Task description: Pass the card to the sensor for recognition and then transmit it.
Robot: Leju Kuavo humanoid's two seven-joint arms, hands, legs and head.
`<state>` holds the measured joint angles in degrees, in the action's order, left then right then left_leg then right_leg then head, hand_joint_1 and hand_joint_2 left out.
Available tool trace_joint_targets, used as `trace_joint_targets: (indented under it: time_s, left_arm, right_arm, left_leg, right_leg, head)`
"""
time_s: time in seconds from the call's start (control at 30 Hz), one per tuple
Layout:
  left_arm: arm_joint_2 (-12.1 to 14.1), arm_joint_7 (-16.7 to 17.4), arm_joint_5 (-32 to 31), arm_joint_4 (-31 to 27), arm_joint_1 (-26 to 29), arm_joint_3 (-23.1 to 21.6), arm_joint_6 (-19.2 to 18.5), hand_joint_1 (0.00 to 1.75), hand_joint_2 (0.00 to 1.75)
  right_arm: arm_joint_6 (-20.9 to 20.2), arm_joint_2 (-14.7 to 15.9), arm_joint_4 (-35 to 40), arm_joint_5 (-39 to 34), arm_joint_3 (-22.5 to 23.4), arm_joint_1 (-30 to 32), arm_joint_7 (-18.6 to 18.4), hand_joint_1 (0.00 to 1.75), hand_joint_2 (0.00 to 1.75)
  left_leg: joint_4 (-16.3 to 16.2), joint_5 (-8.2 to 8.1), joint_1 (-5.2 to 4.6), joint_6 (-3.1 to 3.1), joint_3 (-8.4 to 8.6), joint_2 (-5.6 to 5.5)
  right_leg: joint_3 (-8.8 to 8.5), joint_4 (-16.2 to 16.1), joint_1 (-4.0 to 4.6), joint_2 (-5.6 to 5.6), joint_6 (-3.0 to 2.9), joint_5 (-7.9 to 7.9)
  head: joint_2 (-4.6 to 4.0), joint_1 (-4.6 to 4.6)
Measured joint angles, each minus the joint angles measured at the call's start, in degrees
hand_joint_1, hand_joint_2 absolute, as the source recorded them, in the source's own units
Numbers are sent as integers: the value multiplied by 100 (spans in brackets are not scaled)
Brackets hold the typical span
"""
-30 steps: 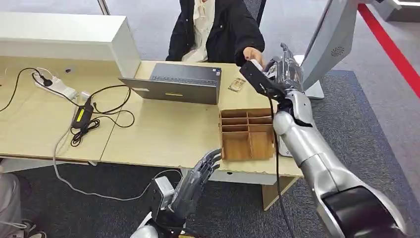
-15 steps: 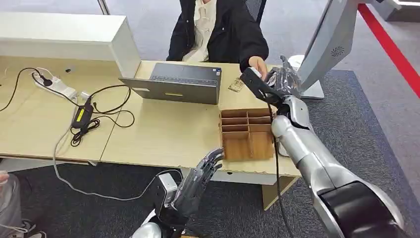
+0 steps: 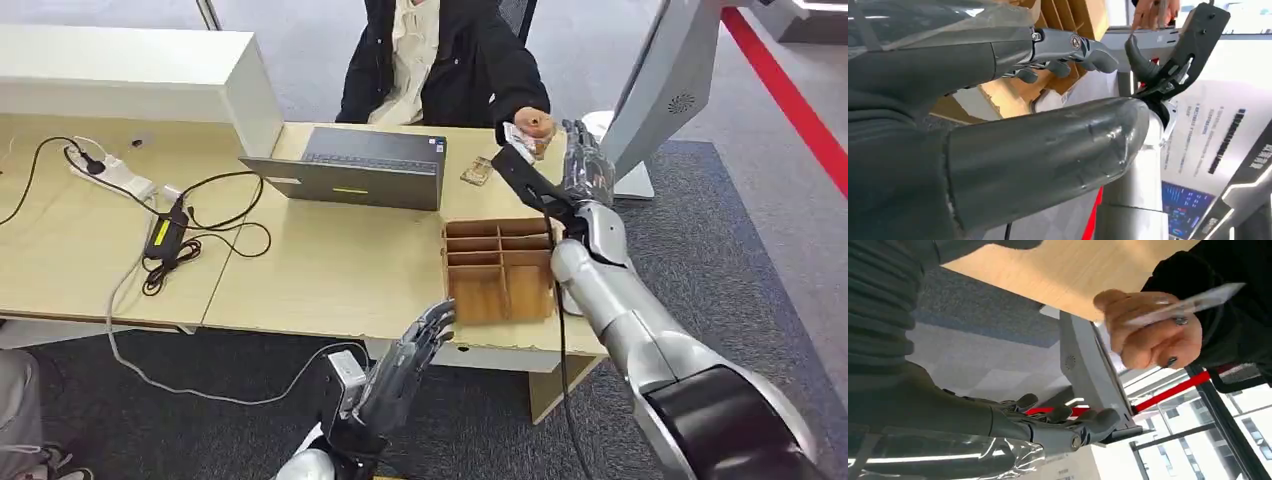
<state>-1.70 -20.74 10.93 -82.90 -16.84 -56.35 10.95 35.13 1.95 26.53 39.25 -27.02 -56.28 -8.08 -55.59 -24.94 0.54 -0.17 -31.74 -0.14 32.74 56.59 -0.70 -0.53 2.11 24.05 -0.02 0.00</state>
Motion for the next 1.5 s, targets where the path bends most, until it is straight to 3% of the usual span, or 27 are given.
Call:
trace_joint_targets:
  time_s: [0.33,0.47,0.6,0.9,1.13,1.5]
  left_arm:
    - [2,76,-48,63,-18,-2,247,0,0]
    - [4,149,-149,63,-5,-2,387,0,0]
    - [26,210,-236,41,72,7,492,0,0]
    - [151,400,-409,-223,282,55,514,0,0]
    - [245,498,-428,-415,352,57,560,0,0]
    - [328,503,-407,-568,356,55,590,0,0]
  right_arm:
    - [328,-50,314,-990,-2,92,1129,0,175]
    - [328,-72,893,-1368,-4,435,1285,0,175]
    - [352,-28,1758,-1550,-44,969,1259,0,175]
    - [170,269,3488,-870,-109,2102,557,0,175]
    - [148,398,3823,-325,-175,2470,404,0,175]
    - [59,487,3755,449,-359,2451,26,0,175]
  left_leg:
    - [1,0,0,0,0,0]
    - [1,0,1,0,0,-1]
    - [0,-1,1,0,1,0]
    - [1,-2,1,-1,0,-1]
    - [2,-1,1,-1,0,-1]
    - [2,-1,1,-1,-3,-1]
  right_leg:
    - [0,0,0,0,0,0]
    - [-1,0,1,0,0,0]
    - [-1,0,1,0,0,1]
    - [-2,-1,1,0,1,2]
    - [-2,0,1,0,0,1]
    - [-1,0,1,0,0,2]
  head:
    - [0,0]
    - [0,-2]
    - [0,-2]
    - [0,0]
    - [0,-2]
    - [0,0]
